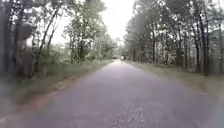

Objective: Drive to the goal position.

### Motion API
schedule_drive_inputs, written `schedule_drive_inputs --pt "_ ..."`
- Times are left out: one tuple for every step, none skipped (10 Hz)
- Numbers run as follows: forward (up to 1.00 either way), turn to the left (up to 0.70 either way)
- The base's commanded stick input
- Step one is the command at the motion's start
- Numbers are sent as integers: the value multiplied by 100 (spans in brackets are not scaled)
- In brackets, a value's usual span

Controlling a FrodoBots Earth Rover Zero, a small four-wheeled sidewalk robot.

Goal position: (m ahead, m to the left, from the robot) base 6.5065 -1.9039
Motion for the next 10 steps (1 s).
schedule_drive_inputs --pt "70 0" --pt "70 0" --pt "70 0" --pt "70 0" --pt "70 0" --pt "70 0" --pt "70 0" --pt "70 0" --pt "70 0" --pt "70 0"
